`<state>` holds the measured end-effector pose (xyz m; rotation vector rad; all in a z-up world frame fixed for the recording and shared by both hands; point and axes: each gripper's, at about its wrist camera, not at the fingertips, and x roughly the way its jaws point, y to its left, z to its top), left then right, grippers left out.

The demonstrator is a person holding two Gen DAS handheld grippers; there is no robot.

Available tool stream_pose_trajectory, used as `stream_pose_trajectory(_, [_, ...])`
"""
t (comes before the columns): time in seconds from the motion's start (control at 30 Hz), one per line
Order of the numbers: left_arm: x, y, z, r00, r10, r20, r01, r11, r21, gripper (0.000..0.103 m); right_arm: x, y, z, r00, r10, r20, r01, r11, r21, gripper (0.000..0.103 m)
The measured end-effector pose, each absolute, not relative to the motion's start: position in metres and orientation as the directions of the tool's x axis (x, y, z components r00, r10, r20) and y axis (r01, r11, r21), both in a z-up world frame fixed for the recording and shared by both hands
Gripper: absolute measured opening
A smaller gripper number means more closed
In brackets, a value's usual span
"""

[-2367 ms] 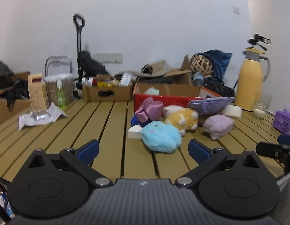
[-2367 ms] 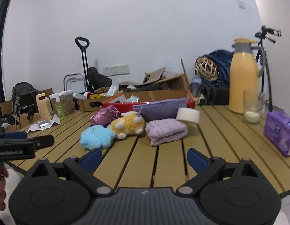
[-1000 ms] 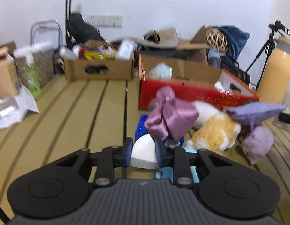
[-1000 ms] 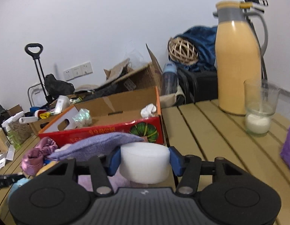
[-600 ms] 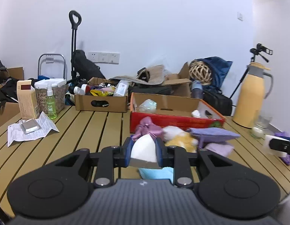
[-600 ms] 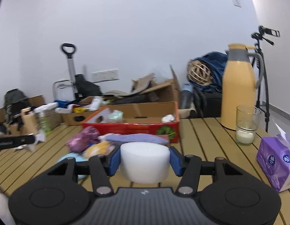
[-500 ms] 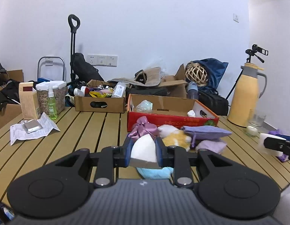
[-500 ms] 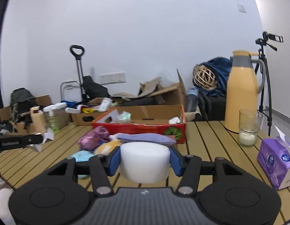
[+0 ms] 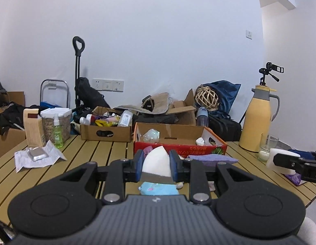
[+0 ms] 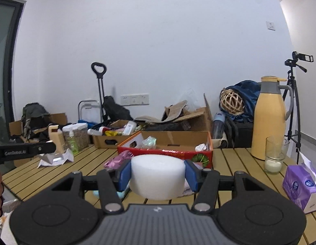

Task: Organize soft objects
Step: 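Carry both foam pieces to the cardboard box and release them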

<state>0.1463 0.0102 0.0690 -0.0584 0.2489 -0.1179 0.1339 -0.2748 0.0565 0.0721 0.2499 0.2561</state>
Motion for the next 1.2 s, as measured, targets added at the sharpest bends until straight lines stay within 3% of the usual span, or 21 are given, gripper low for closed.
stream_pose_trajectory(0.27, [0.243, -0.009, 0.090, 0.966, -0.163, -0.202, 0.161, 0.987, -0.027, 0.028, 0.211, -0.277, 0.078, 0.944, 0.256, -0.207, -0.251, 0.967, 0.053, 0.054])
stream_pose_trajectory(0.47, [0.358, -0.020, 0.101, 0.948, -0.197, -0.250, 0.189, 0.980, -0.056, 0.028, 0.332, -0.289, 0.091, 0.924, 0.279, -0.260, -0.259, 0.960, 0.112, 0.054])
stream_pose_trajectory(0.57, [0.423, -0.030, 0.103, 0.925, -0.227, -0.305, 0.217, 0.974, -0.066, 0.029, 0.398, -0.290, 0.093, 0.906, 0.287, -0.311, -0.260, 0.957, 0.125, 0.055])
stream_pose_trajectory(0.7, [0.524, -0.045, 0.091, 0.851, -0.281, -0.443, 0.262, 0.959, -0.106, 0.029, 0.505, -0.291, 0.085, 0.838, 0.329, -0.435, -0.268, 0.943, 0.196, 0.056])
stream_pose_trajectory(0.87, [0.623, -0.070, 0.046, 0.796, -0.164, -0.582, 0.208, 0.978, 0.009, 0.029, 0.627, -0.287, 0.044, 0.741, 0.292, -0.604, -0.183, 0.954, 0.237, 0.055])
stream_pose_trajectory(1.0, [0.673, -0.068, 0.010, 0.722, -0.129, -0.679, 0.164, 0.986, -0.012, 0.031, 0.677, -0.271, 0.011, 0.724, 0.173, -0.668, -0.146, 0.985, 0.097, 0.055])
stream_pose_trajectory(1.1, [0.689, -0.062, -0.002, 0.708, -0.108, -0.698, 0.125, 0.992, -0.027, 0.043, 0.700, -0.271, -0.009, 0.698, 0.178, -0.694, -0.124, 0.984, 0.127, 0.057])
stream_pose_trajectory(1.2, [0.687, -0.059, -0.003, 0.713, -0.118, -0.691, 0.137, 0.990, -0.028, 0.051, 0.703, -0.264, -0.014, 0.713, 0.138, -0.687, -0.109, 0.990, 0.085, 0.071])
